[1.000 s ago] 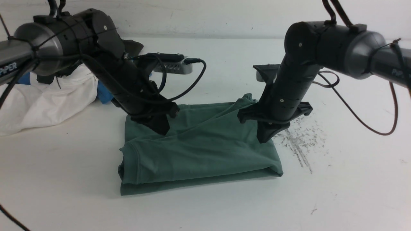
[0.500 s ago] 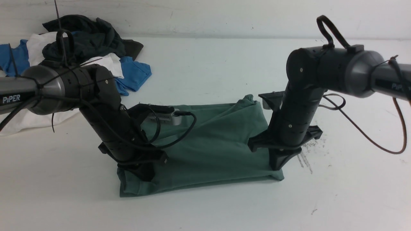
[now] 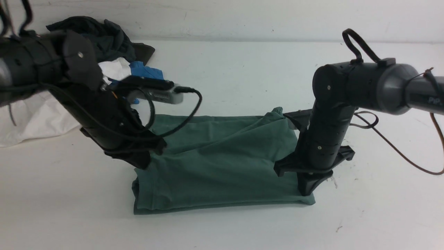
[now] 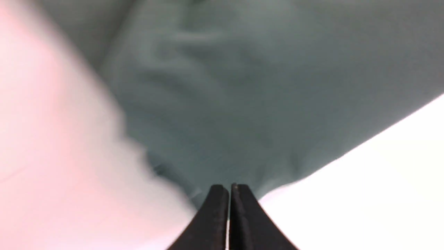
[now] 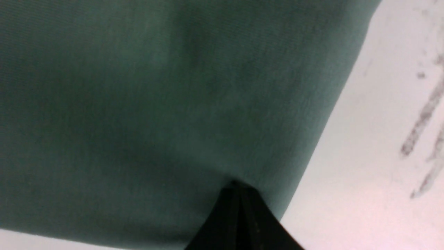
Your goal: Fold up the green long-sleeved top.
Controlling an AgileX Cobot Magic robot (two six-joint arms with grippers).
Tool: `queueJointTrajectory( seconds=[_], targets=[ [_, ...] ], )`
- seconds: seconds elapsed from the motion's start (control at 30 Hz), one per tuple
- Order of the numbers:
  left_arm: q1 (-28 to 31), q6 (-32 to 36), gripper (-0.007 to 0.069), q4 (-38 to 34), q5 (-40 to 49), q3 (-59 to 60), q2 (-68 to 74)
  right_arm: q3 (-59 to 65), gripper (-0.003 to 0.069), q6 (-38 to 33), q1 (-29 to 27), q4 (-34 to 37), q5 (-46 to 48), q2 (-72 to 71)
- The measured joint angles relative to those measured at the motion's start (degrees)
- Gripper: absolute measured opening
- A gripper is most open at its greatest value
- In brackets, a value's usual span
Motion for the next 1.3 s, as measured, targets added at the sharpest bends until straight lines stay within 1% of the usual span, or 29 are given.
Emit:
queueJointTrajectory(
  seconds=[0.07,0.1,0.17,0.43,0.47,0.5,0.63,0.9,0.93,1.0,1.03,1.13,1.17,1.23,1.3],
  targets=[
    [0.79,-1.21,-0.0004,1.76,1.08,0.00,-2.20,1.73,-0.0017,0.00,0.00,-0.48,0.11,-1.73],
    [1.83,-2.75,-0.0004,3.30,2.87,0.05,-5.67,3.90,-0.0017,0.00,0.00,-0.82,0.39,-3.81],
    [3.60,-3.79,-0.0004,4.52,4.68,0.20,-10.54,7.59,-0.0017,0.00,0.00,-0.95,0.66,-7.78],
    [4.58,-4.37,-0.0004,5.16,6.20,3.96,-25.71,14.67,-0.0017,0.00,0.00,-0.17,0.79,-22.66],
    [4.58,-4.57,-0.0004,5.16,6.63,5.82,-29.68,15.93,-0.0017,0.54,0.00,0.11,-0.30,-27.34],
    [4.58,-4.57,-0.0004,5.16,6.71,6.06,-30.14,15.93,-0.0017,0.55,0.00,0.11,-0.51,-27.88],
    [4.58,-6.67,-0.0004,5.16,6.36,12.67,-40.58,17.18,-0.0017,0.92,0.00,0.07,-5.71,-40.11],
    [4.58,-10.55,-0.0004,5.16,2.58,23.44,-58.00,17.46,-0.0017,0.53,0.00,-1.09,-14.39,-59.62],
    [4.58,-10.95,-0.0004,5.22,1.67,25.39,-60.88,18.50,-0.0017,0.53,0.00,-1.14,-16.81,-63.33],
    [4.58,-11.90,-0.0004,5.29,0.31,28.21,-64.75,21.12,-0.0017,0.53,0.00,-1.14,-21.49,-69.51],
    [4.58,-11.95,-0.0004,5.29,0.19,28.45,-65.05,21.80,-0.0017,0.53,0.00,-1.14,-21.96,-70.09],
    [4.58,-13.15,-0.0004,5.34,-1.56,31.82,-68.76,28.59,-0.0017,0.53,0.00,-1.20,-30.56,-80.62],
    [4.58,-13.26,-0.0004,5.34,-1.82,32.17,-69.09,29.56,-0.0017,0.53,0.00,-1.20,-31.09,-81.28],
    [4.58,-14.51,-0.0004,5.34,-2.70,33.95,-70.10,35.85,-0.0017,0.53,0.00,-1.20,-37.90,-89.70],
    [4.58,-15.00,-0.0004,5.34,-3.33,34.68,-70.11,41.26,-0.0017,0.53,0.00,-1.20,-42.13,-95.40]
  ],
)
